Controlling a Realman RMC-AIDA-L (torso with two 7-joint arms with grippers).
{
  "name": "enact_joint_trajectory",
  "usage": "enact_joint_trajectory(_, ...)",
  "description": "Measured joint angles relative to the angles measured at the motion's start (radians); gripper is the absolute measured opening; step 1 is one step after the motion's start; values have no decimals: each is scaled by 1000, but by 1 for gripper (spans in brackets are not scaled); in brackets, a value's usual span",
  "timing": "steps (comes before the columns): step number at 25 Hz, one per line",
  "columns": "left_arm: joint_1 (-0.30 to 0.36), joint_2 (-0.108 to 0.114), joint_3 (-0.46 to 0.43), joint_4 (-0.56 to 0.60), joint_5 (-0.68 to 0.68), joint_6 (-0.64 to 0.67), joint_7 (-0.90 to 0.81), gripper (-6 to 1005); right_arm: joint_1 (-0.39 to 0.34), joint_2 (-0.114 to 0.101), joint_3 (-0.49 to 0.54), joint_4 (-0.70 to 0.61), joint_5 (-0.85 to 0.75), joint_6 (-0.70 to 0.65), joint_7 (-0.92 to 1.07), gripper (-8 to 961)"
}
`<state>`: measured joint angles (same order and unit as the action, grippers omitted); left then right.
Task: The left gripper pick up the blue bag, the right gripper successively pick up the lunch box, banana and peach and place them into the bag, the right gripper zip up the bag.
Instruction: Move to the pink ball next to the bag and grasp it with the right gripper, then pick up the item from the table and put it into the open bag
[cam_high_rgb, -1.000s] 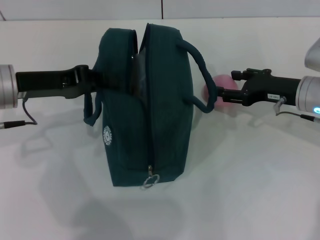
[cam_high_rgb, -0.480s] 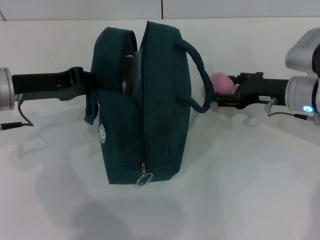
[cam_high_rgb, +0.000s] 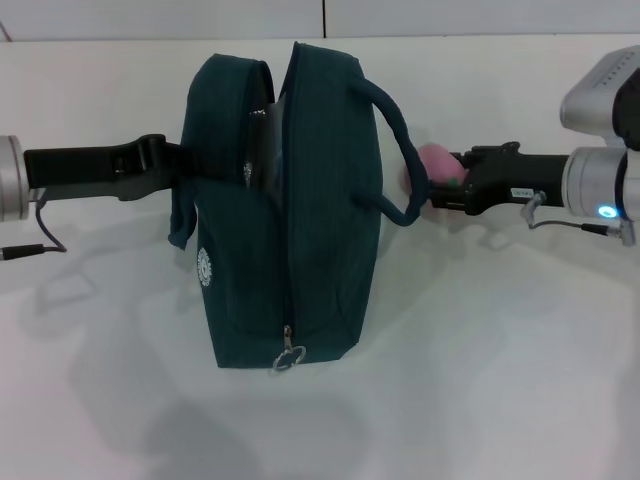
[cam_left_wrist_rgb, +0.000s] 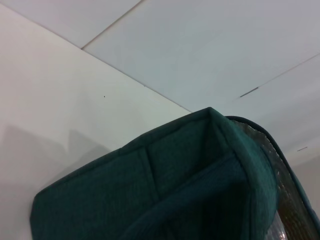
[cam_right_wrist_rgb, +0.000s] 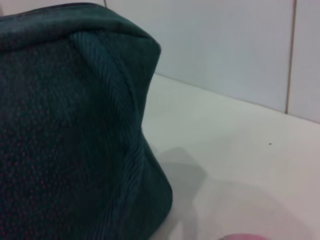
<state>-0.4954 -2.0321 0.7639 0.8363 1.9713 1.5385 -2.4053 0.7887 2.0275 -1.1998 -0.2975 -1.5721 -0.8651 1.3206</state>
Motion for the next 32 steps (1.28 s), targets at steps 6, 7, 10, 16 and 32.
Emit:
enact_joint_trajectory(6, 0, 1, 0, 0, 0, 0, 0, 32, 4, -2, -33, -7, 2, 3, 22, 560)
enact_joint_trajectory(7, 0, 1, 0, 0, 0, 0, 0, 32, 2, -2, -33, -10, 3, 3, 22, 517)
enact_joint_trajectory(10, 2, 2, 0, 0, 0, 0, 0, 32, -5, -2, -34, -19, 6, 1, 23, 418)
enact_joint_trajectory(16, 8, 3, 0, 0, -2, 1, 1, 32, -25, -2, -24, -46, 6, -19, 26, 353)
enact_joint_trajectory(32, 1, -14, 2, 10, -67, 73, 10, 33, -269, -6, -39, -497, 353, -520, 11, 241)
